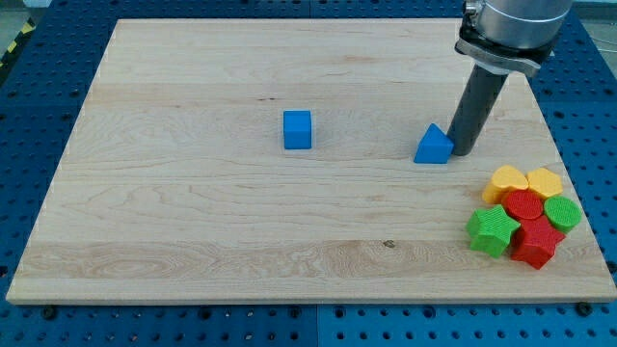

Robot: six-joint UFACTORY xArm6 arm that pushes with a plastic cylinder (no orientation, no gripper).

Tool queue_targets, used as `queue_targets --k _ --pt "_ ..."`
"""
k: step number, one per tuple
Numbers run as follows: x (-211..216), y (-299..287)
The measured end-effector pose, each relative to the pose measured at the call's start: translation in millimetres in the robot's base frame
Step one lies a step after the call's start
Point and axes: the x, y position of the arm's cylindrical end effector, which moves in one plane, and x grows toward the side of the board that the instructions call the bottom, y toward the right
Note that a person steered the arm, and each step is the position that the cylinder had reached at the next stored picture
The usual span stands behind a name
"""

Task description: Push triangle close to the blue cube

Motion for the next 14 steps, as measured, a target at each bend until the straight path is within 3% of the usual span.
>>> queue_targets --k 7,10,12,14 --pt "9 -47" --pt "9 -97" --pt "39 -98" --pt "6 -120"
